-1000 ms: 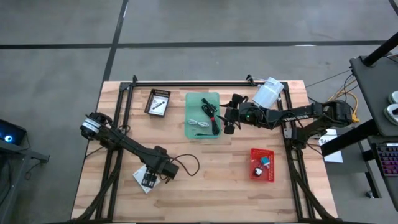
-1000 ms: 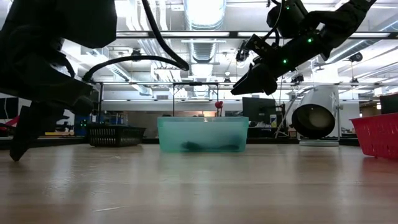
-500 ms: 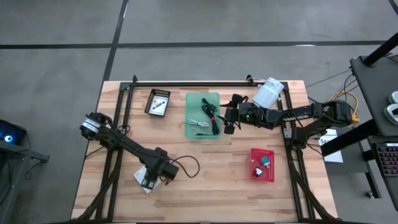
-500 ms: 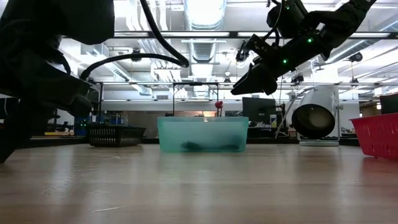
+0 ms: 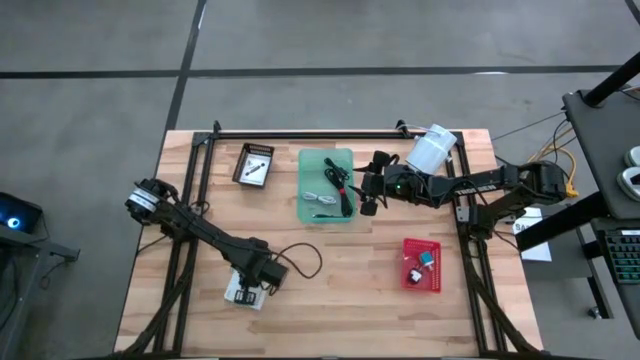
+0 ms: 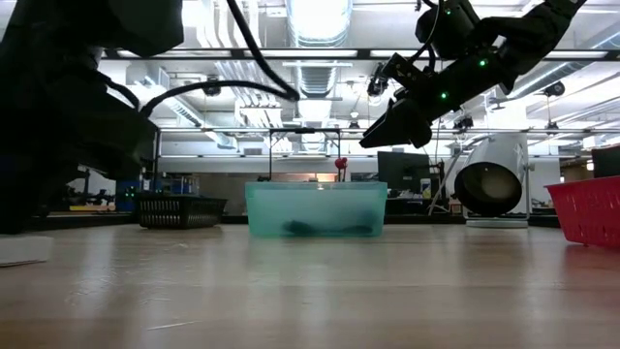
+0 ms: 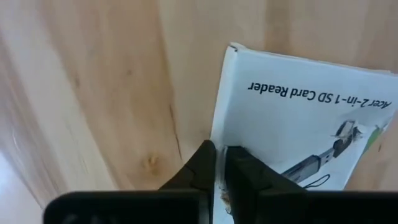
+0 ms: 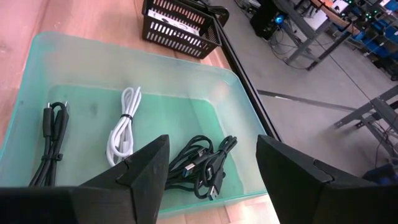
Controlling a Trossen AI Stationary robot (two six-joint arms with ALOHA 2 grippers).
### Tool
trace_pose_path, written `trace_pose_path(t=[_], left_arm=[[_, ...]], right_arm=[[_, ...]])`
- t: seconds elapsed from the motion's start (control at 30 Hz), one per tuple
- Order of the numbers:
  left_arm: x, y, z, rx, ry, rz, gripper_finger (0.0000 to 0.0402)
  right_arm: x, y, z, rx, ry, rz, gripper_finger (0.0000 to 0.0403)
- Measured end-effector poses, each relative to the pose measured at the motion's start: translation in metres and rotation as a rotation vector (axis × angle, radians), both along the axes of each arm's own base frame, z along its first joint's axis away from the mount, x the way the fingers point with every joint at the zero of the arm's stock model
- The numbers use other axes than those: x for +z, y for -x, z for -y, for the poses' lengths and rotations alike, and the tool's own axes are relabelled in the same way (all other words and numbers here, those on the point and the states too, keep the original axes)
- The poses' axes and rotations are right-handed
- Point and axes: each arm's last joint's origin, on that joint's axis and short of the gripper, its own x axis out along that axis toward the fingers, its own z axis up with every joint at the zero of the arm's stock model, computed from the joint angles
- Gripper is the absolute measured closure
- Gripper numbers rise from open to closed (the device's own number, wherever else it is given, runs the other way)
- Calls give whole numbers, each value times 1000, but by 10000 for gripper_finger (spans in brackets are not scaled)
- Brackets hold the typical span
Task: Pick and place items into bin
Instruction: Put the white card reader box into the black bin
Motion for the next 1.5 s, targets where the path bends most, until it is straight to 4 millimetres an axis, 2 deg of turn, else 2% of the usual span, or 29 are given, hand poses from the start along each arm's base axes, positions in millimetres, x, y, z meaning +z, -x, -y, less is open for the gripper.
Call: trace_pose_path(t=[0.3,0.5,0.63,0.9,1.13,1.37,1.5], left_arm=[[1,-2,-10,358,-29,-52,396],[15,-3,-26,592,-113,26,397],[31,-1,-45,757,-153,118,398],[72,5,-81,978,-135,317,398],[104,23,-118,1212,-157,464,398],[120,37,-157,1279,-286,563,398],[121,44,-182,1328,-335,556,398]], right_arm=[[0,0,0,0,0,0,177],[0,0,0,0,0,0,177],[0,0,0,0,0,0,177],[0,0,0,0,0,0,177],[0,0,0,0,0,0,177],[1,0,0,0,1,5,177],[1,0,0,0,1,7,177]])
